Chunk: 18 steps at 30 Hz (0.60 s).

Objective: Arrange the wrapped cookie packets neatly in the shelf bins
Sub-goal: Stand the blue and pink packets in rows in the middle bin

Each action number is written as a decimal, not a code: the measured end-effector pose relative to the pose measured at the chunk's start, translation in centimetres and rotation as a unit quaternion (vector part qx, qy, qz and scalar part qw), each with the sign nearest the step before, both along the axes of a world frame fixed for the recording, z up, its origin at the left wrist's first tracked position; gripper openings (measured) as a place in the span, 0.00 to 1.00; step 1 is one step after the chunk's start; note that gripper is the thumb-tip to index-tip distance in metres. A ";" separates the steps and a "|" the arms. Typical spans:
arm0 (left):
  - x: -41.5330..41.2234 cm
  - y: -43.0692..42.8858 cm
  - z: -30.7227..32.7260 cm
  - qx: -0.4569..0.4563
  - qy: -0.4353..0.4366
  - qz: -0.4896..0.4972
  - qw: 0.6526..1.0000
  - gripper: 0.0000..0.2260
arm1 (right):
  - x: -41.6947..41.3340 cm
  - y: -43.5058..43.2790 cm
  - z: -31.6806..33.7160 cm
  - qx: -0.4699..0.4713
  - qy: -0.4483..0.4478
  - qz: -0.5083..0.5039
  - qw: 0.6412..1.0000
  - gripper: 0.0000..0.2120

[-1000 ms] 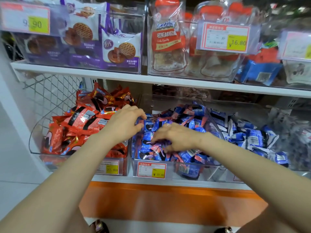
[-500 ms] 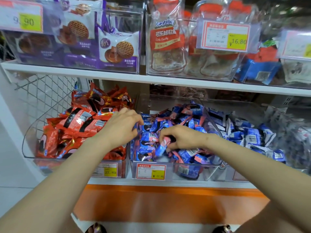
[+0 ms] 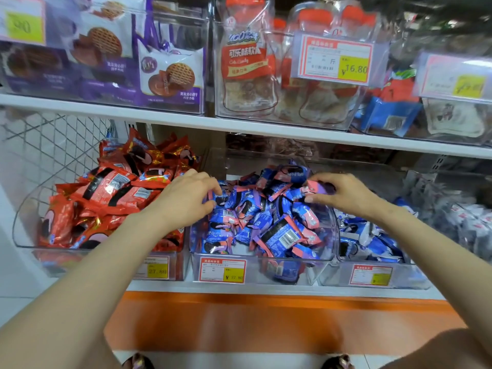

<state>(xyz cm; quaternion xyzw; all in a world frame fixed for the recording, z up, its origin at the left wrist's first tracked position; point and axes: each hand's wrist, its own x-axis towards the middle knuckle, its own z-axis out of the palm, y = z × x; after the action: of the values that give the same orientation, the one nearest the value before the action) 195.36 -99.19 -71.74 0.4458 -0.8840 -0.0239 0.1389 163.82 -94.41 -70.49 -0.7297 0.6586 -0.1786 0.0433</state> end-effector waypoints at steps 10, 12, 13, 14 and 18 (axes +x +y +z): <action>0.5 0.3 0.2 -0.002 0.028 0.002 1.000 0.11 | 0.3 0.0 0.2 -0.008 -0.033 0.054 0.998 0.13; 0.8 0.3 0.3 -0.001 0.035 0.010 0.999 0.11 | 0.4 -0.3 0.0 -0.042 0.023 0.048 0.998 0.10; 1.0 0.4 0.4 0.000 0.039 0.014 0.999 0.11 | 0.6 -0.3 -0.2 -0.067 0.058 0.041 0.995 0.10; 1.2 0.4 0.4 0.001 0.043 0.017 0.999 0.11 | 0.8 -0.4 -0.4 -0.083 0.084 0.036 0.992 0.11; 1.9 0.5 0.6 0.004 0.053 0.025 0.998 0.11 | 2.3 -0.4 0.0 -0.070 0.122 0.033 0.989 0.12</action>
<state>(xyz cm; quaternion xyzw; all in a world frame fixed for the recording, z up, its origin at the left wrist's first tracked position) 197.30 -98.66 -71.11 0.4661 -0.8641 -0.0479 0.1841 166.07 -94.81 -70.48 -0.7689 0.6201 -0.1319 -0.0828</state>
